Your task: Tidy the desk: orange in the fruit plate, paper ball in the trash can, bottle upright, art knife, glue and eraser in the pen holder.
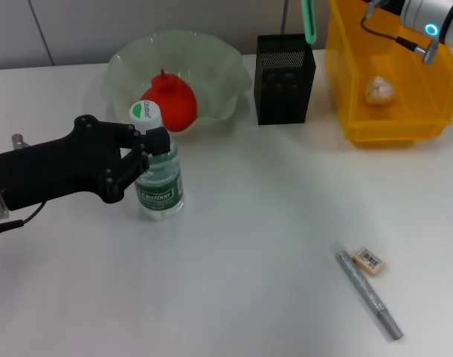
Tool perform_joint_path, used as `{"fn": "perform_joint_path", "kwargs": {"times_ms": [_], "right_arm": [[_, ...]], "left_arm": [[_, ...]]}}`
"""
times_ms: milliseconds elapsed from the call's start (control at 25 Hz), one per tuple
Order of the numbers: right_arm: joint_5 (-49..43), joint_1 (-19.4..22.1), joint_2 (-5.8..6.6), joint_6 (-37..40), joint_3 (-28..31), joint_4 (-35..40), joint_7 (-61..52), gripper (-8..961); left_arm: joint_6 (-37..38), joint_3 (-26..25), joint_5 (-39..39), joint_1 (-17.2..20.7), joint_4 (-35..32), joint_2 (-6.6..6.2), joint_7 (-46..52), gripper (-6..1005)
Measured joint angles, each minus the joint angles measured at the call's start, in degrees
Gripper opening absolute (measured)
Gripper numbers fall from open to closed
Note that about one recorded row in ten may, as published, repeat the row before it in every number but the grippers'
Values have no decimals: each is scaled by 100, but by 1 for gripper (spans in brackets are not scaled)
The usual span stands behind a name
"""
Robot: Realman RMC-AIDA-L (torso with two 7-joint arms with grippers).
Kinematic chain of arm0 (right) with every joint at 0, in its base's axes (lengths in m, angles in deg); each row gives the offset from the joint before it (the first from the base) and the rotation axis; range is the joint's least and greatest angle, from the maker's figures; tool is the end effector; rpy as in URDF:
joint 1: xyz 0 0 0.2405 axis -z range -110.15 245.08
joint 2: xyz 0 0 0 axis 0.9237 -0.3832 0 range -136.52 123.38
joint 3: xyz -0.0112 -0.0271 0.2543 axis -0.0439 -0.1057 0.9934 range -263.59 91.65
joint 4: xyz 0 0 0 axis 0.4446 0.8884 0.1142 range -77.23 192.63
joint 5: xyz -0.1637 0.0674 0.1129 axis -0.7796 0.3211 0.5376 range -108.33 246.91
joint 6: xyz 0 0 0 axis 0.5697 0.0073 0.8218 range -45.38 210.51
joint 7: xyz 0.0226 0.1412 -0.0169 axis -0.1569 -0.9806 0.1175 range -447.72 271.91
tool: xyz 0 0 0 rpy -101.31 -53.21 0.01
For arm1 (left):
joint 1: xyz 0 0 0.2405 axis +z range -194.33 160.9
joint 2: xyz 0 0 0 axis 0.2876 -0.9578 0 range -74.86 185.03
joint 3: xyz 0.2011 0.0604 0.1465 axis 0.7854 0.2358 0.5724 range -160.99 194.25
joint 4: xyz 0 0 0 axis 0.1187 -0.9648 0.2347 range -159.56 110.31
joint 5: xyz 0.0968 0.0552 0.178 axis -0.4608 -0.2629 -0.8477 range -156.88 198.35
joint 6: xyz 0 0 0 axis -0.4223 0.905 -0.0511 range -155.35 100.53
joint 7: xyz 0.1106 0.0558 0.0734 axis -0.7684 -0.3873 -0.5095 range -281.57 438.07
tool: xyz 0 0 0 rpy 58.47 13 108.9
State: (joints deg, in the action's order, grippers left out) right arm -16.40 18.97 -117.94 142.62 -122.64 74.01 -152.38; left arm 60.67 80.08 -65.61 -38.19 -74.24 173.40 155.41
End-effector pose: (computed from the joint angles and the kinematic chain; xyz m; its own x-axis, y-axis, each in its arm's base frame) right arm 0.2082 0.4654 0.0463 0.6855 -0.1006 -0.7211 -0.6012 -0.6368 -0.4827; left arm -0.2158 0.3170 0.0100 0.7547 0.1203 0.6449 0.2910 -0.9424 -0.1648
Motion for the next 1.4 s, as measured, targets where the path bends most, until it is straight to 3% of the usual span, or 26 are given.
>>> {"fn": "perform_joint_path", "kwargs": {"times_ms": [1400], "right_arm": [[37,-20,8,-43,38,-1,361,238]], "left_arm": [[-29,-70,4,-44,133,7,1,20]]}}
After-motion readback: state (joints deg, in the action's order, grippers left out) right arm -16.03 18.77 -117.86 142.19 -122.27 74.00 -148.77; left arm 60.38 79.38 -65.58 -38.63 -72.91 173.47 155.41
